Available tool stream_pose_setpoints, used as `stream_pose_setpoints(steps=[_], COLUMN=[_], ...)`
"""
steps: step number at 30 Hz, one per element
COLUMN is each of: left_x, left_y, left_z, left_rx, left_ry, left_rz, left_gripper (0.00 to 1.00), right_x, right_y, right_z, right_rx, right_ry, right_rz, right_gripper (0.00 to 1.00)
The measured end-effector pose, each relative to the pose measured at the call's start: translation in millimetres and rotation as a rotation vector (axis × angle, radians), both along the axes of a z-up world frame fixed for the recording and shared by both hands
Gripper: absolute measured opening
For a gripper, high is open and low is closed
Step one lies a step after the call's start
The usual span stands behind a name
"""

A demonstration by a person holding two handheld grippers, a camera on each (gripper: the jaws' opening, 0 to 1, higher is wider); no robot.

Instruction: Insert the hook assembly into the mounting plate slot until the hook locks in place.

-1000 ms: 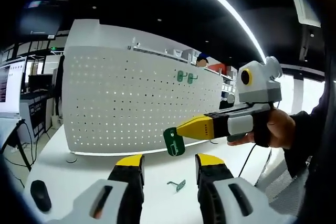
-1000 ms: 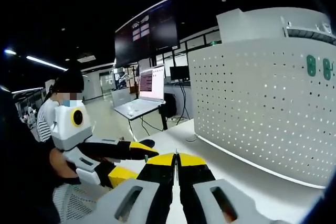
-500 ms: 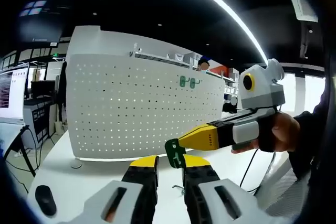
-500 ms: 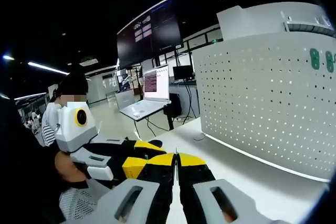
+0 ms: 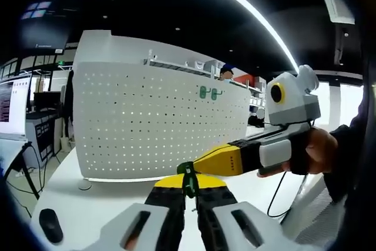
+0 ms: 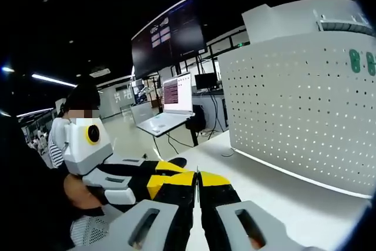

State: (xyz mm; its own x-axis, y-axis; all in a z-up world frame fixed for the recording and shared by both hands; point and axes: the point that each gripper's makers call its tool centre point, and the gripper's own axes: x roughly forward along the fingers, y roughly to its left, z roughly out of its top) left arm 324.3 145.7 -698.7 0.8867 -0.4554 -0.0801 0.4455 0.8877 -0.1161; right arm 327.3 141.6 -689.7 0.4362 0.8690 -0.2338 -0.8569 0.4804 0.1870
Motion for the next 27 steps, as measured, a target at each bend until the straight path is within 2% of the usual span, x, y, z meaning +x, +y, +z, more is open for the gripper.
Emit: stream_pose_setpoints(steps=[7,19,27], left_x=[0.4,0.0,-0.5], left_y=[0.5,-0.2,-1.9], left_z=[0.4,1.3,1.5], left_rx=[-0.014,-0.051,-0.036], left_ry=[0.005,0.016,0.007], left_rz=[0.0,-0.007,-0.016], left_gripper=[0.06,0.04,0.03], right_x=[1.5,-0.1,-0.9], right_y=[-0.3,-0.5,-2.1], right_z=[1.0,4.0,4.7], right_rx=[0.01,0.029,0.029], right_ry=[0.002,-0.028,-0.031], right_rz=[-0.01,-0.012,-0.016], right_gripper=[0.0,0.0,0.0])
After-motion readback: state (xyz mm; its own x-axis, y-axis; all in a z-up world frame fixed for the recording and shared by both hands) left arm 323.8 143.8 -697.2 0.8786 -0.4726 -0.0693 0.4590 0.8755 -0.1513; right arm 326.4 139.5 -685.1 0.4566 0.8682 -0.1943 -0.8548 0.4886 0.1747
